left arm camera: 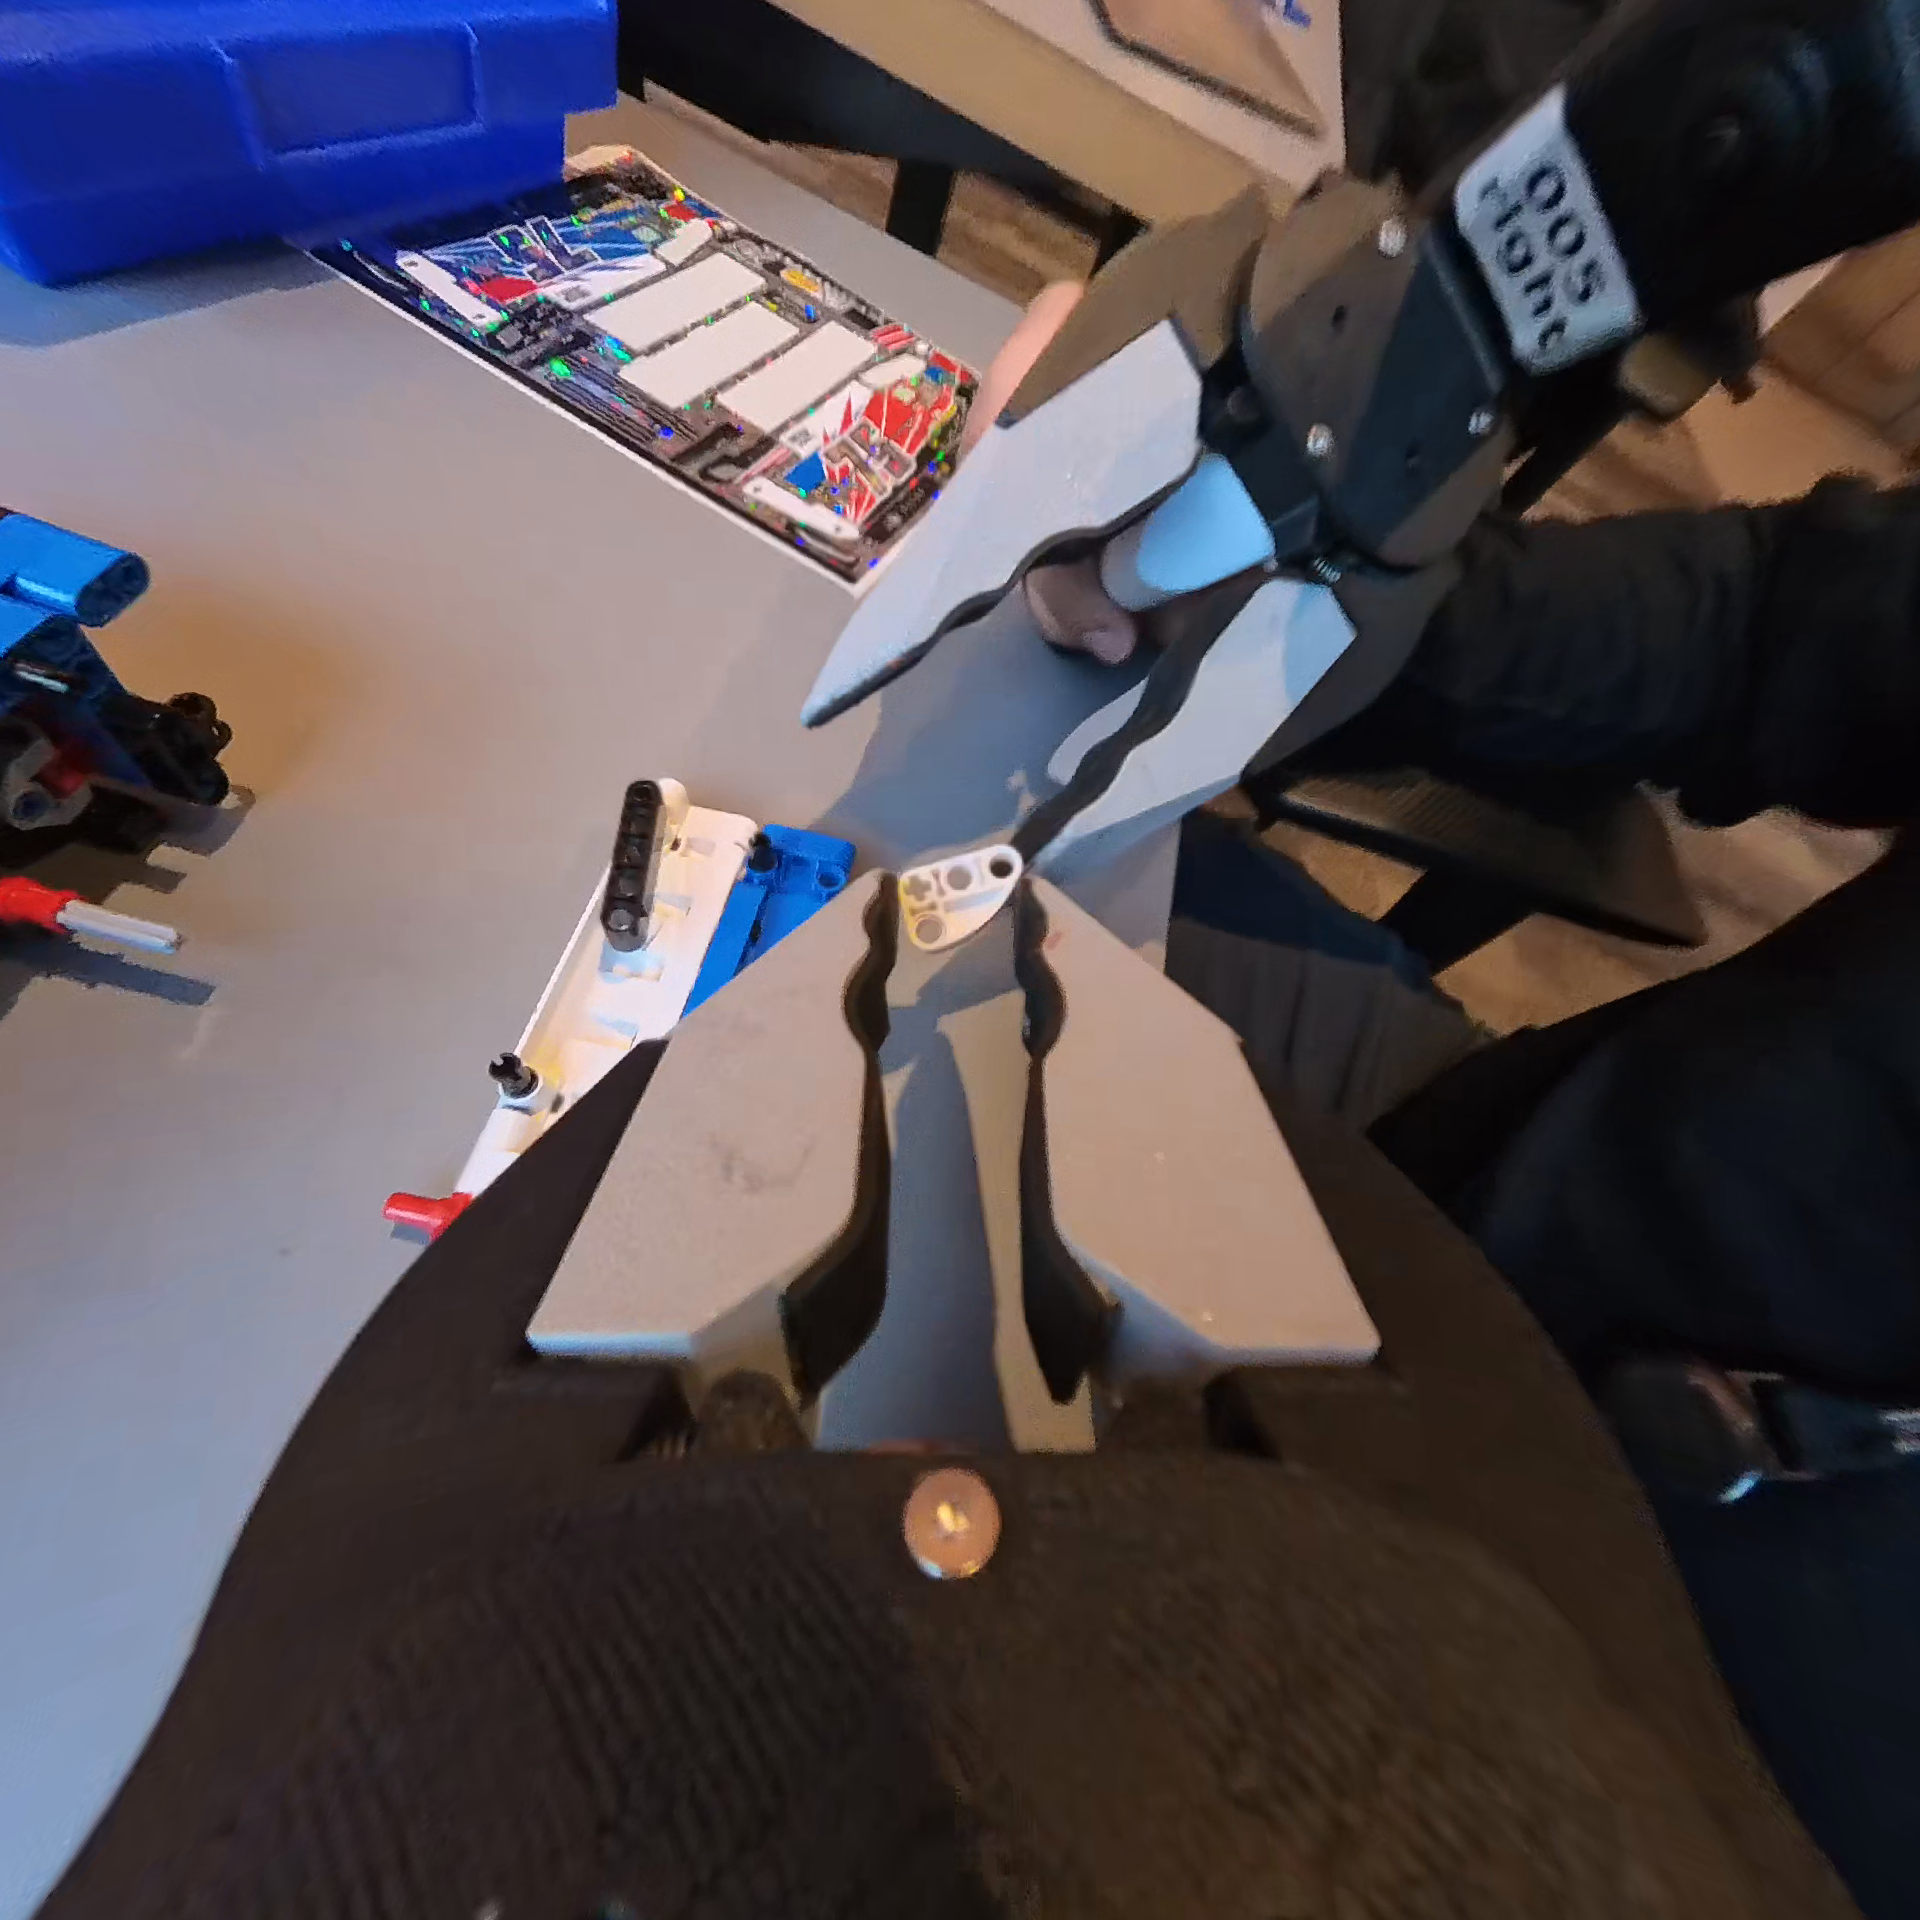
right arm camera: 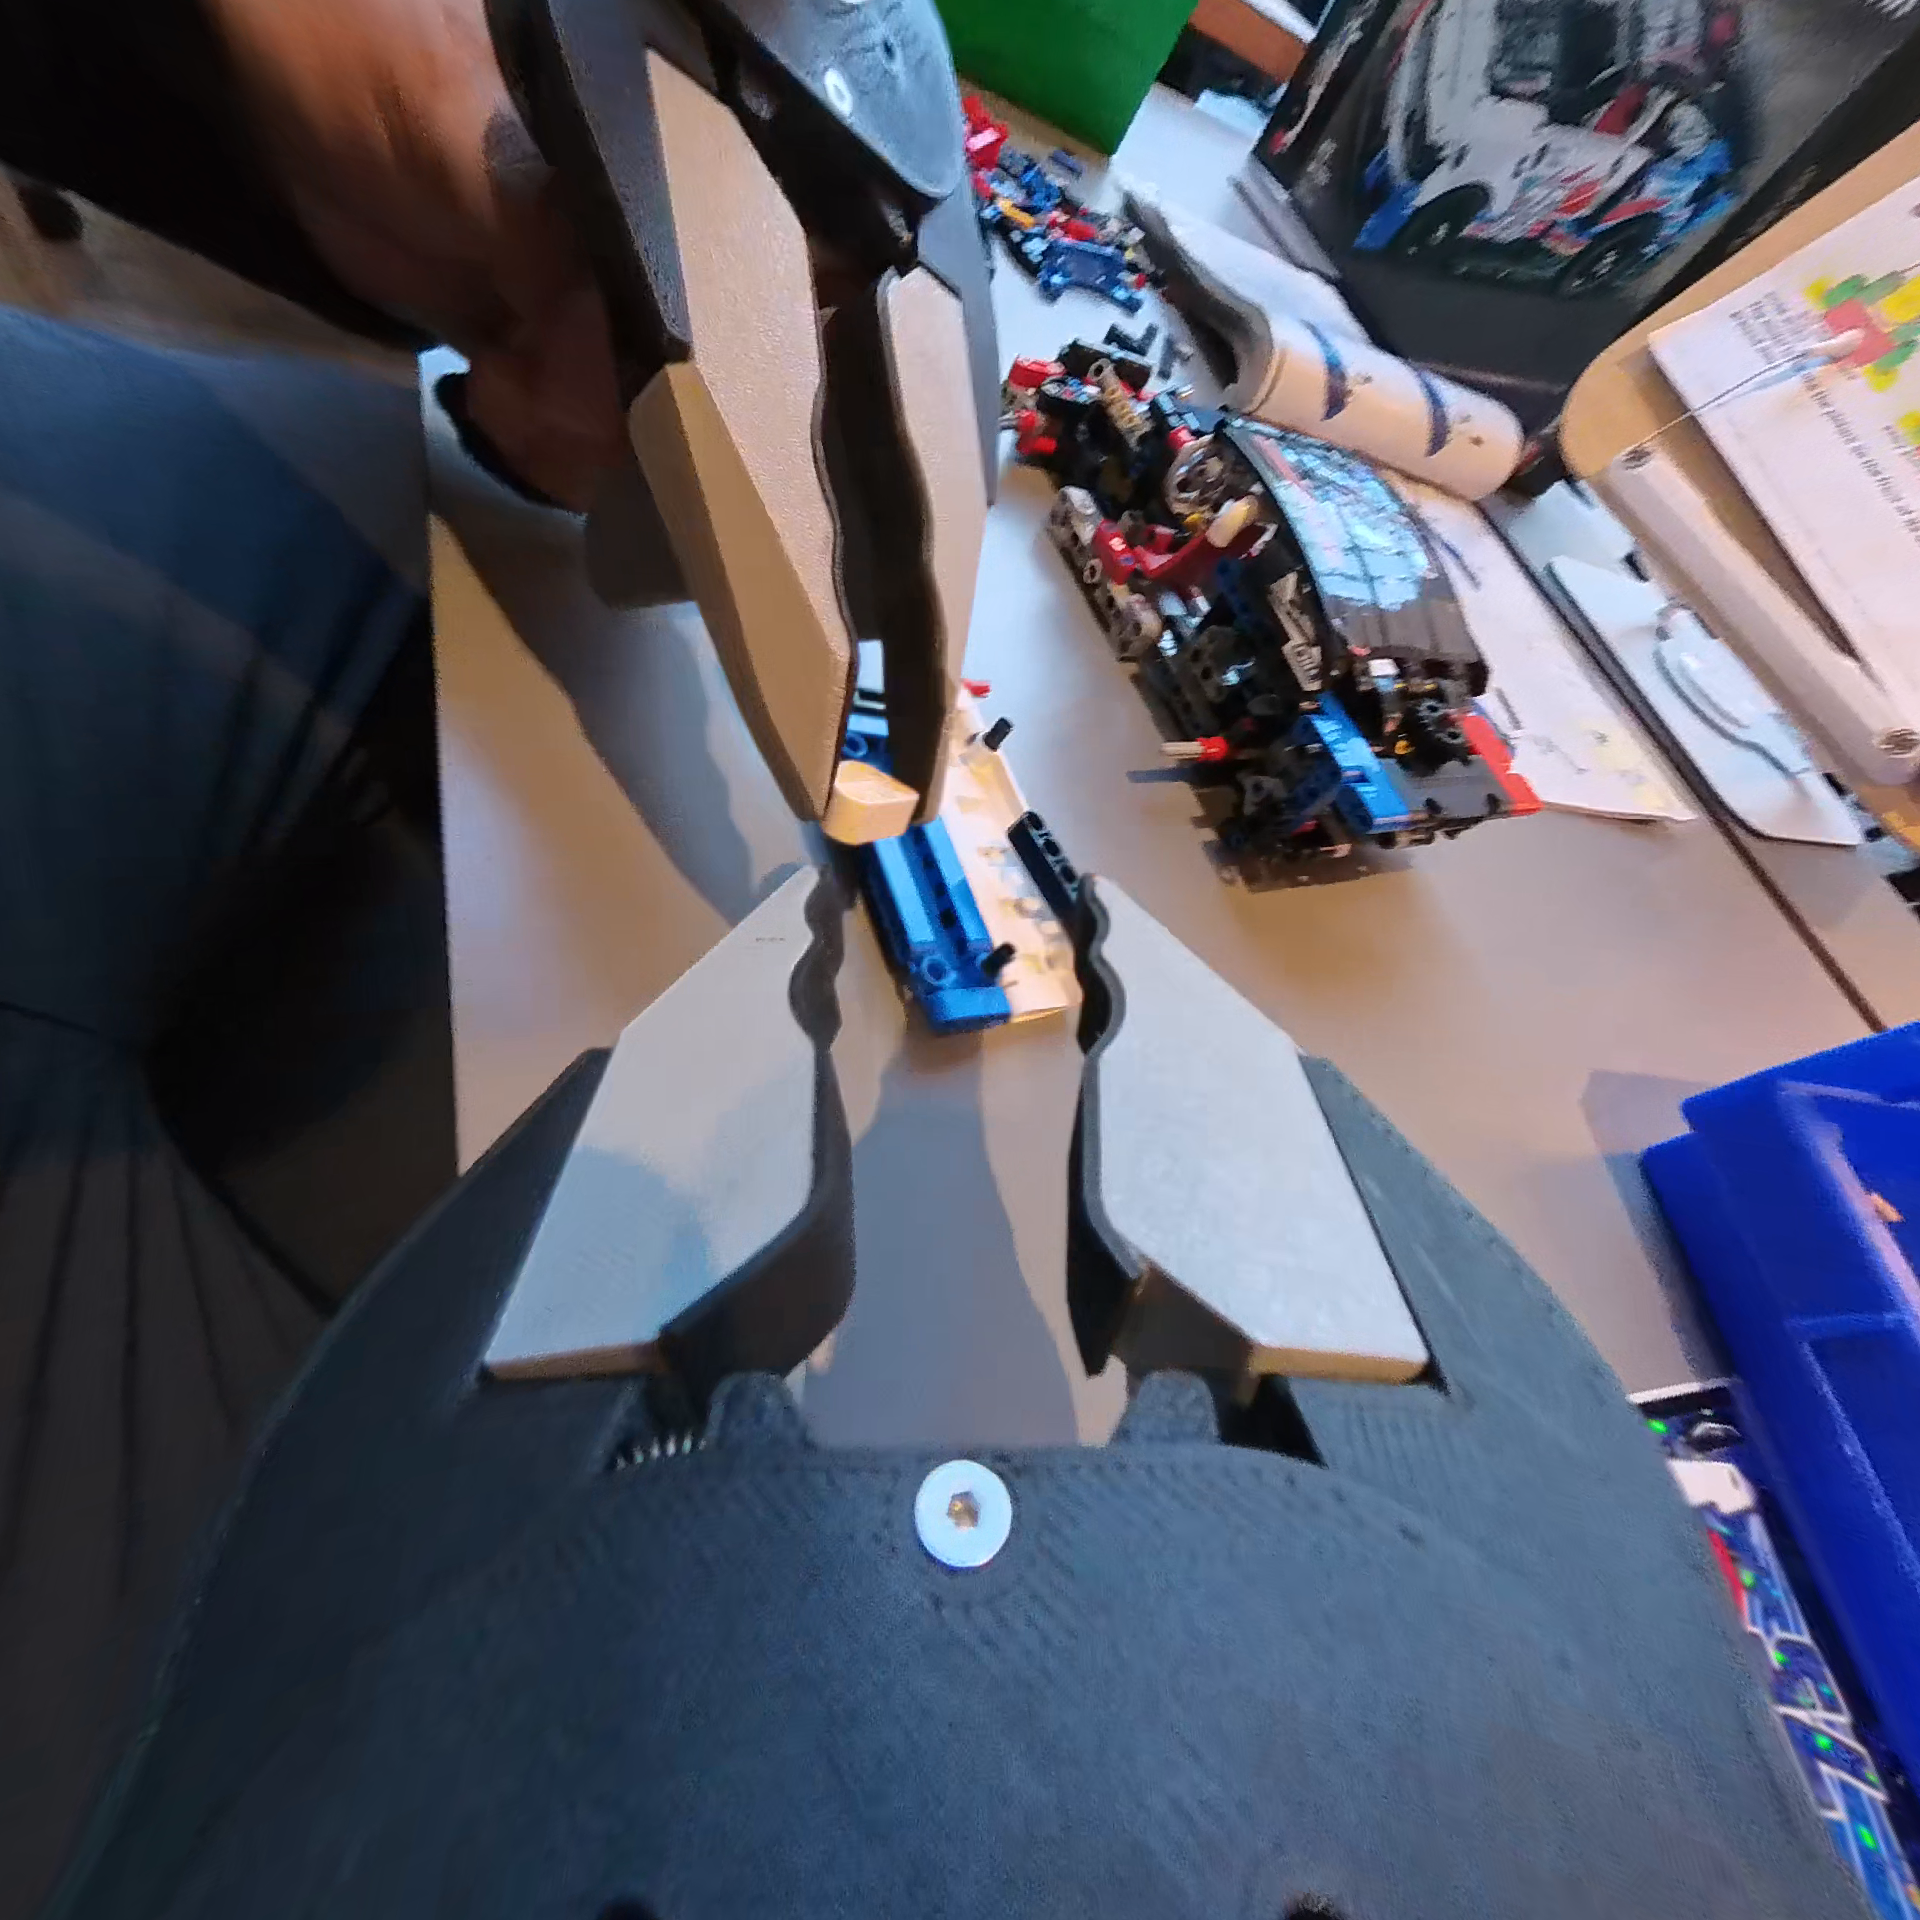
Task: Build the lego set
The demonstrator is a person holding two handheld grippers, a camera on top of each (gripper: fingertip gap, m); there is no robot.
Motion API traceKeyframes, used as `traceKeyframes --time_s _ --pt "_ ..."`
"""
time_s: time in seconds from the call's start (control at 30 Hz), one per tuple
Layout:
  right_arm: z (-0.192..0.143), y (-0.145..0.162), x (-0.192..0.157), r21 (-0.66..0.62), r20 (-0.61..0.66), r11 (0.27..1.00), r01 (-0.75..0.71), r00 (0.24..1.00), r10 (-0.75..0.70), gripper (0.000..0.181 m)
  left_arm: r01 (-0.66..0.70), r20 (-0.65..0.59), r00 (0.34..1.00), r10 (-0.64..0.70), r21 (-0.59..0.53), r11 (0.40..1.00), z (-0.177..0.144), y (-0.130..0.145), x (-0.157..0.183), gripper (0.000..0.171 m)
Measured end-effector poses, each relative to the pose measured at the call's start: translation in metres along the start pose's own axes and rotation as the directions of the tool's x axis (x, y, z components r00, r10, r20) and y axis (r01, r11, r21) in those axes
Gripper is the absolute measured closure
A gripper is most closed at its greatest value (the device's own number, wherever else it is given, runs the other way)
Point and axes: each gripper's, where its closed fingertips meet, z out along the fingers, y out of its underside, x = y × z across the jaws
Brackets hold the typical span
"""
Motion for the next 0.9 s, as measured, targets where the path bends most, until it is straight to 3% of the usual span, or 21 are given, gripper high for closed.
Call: traceKeyframes --time_s 0.23,0.47,0.67,0.77,0.9 --pt "0.002 -0.012 0.015 0.070 -0.060 0.998 -0.005 0.998 0.009 0.139 0.323 -0.221 0.932 -0.289 0.140 0.936 -0.010 -0.028 0.006 0.152" --pt "-0.004 -0.039 0.012 0.095 -0.143 0.985 0.144 0.981 -0.130 0.147 0.679 -0.507 0.681 -0.528 0.168 0.715 -0.028 -0.051 0.007 0.153" --pt "-0.015 -0.061 0.012 0.124 -0.202 0.969 0.213 0.962 -0.185 0.155 0.789 -0.620 0.530 -0.579 0.109 0.605 -0.027 -0.055 0.015 0.153" --pt "-0.015 -0.059 0.013 0.062 -0.233 0.948 0.313 0.928 -0.292 0.154 0.815 -0.655 0.478 -0.585 0.082 0.573 -0.026 -0.057 0.019 0.152" --pt "-0.017 -0.057 0.012 0.008 -0.251 0.919 0.394 0.890 -0.380 0.158 0.824 -0.654 0.458 -0.601 0.060 0.563 -0.023 -0.054 0.020 0.153"
